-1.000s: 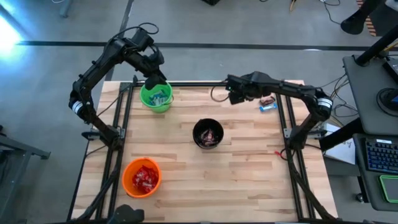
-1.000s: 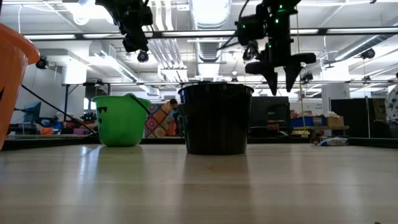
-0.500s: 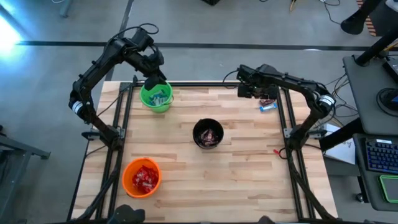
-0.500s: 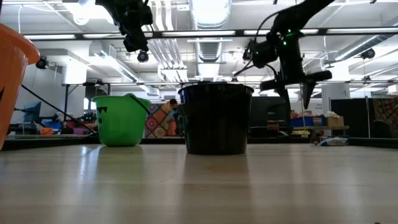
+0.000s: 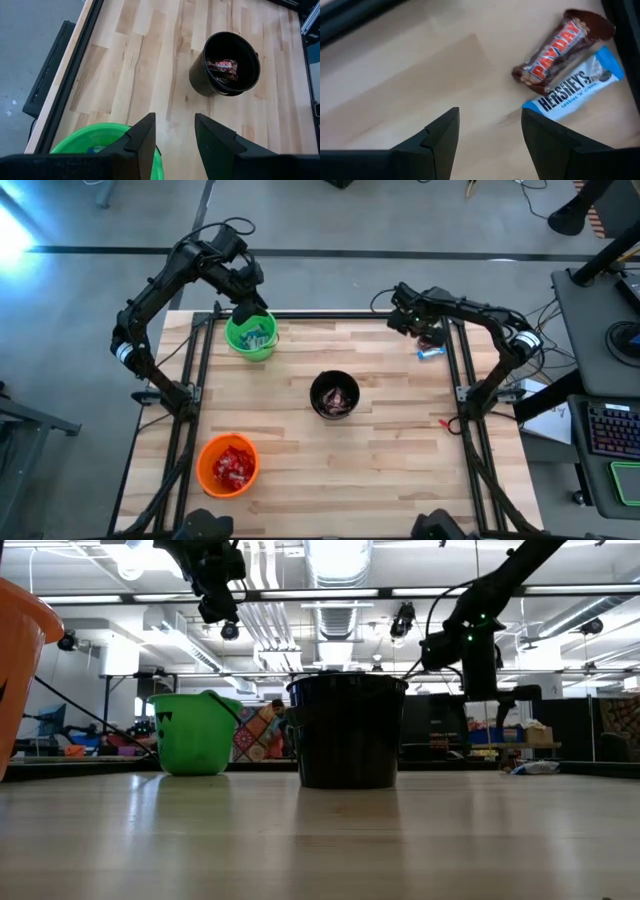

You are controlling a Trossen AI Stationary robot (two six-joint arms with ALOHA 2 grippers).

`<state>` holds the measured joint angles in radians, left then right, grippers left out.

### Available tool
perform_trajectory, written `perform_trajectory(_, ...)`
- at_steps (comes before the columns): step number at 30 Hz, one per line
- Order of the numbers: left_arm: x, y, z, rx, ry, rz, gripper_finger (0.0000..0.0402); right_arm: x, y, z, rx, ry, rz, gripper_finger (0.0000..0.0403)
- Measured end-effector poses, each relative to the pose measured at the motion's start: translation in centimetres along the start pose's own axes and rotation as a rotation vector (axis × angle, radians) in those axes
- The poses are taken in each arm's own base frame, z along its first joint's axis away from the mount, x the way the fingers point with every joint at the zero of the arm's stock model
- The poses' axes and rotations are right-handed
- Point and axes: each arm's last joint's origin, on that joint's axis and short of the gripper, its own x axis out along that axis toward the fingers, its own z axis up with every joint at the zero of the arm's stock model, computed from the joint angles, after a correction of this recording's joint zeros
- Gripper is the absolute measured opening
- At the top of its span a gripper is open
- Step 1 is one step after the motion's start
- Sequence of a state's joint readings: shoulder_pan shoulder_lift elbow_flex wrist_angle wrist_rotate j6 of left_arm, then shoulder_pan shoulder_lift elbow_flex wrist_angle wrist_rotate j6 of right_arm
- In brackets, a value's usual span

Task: Sort candy
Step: Put the brown chocolate into the black bucket

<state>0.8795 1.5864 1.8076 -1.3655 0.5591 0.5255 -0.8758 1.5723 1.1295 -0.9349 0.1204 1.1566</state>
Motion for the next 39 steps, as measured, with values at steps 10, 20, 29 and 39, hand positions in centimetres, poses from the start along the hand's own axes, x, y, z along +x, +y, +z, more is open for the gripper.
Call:
perform_trajectory(10,0.0,0.0,0.0,0.014,0.0,0.0,0.0119,2.3,-2.1,-0.1,0.047,0.034,-0.092,0.0203)
perform_trajectory(20,0.0,0.0,0.0,0.017,-0.001,0.0,0.0119,2.9,-3.3,1.2,0.082,-0.007,-0.134,0.0203)
perform_trajectory(29,0.0,0.0,0.0,0.025,-0.002,0.001,0.0119,3.2,-3.3,2.9,0.125,-0.051,-0.061,0.0203)
perform_trajectory(39,0.0,0.0,0.0,0.025,-0.002,0.001,0.0119,3.3,-3.5,3.0,0.16,-0.04,-0.064,0.0203)
